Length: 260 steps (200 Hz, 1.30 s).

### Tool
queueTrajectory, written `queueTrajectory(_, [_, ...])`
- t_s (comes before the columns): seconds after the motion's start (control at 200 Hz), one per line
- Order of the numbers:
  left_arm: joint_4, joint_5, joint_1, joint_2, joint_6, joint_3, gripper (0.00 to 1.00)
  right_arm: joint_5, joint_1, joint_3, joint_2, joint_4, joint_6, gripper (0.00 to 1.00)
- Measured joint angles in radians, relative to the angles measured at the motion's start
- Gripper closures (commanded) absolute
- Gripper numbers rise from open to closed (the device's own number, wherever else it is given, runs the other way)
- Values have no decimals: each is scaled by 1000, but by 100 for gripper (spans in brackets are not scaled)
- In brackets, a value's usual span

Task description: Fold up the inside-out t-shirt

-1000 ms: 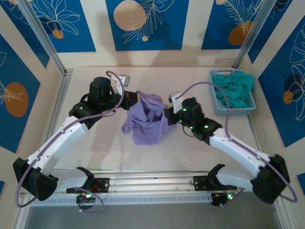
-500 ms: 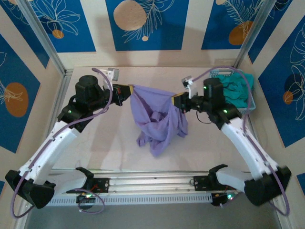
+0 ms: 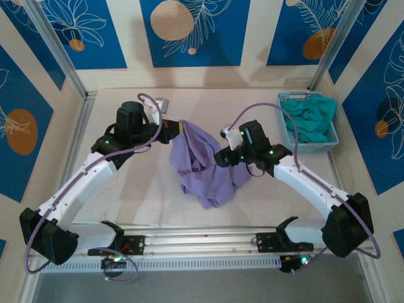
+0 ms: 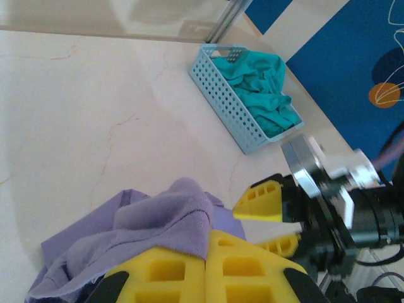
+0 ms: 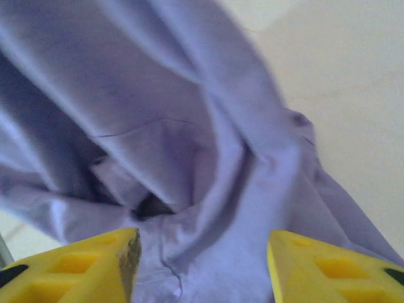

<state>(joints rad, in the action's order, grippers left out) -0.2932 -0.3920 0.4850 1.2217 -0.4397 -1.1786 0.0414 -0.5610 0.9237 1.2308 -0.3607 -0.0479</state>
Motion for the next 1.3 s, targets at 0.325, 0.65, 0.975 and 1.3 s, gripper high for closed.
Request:
queueTrajectory(0.325, [1,-1,-1,0,0,0,100,30,-87,-36,124,221,69,45])
queueTrajectory(0.65, [1,32,-3,0,3,0,100,104,-74,15,253,285,45,100])
queueTrajectory(0.975, [25,368,-18,142,80,19,94,440,19,81,57,275,-235,100])
queueTrajectory(1.3, [9,470,15,23,100,166,34,553,100,88,151,313,-511,100])
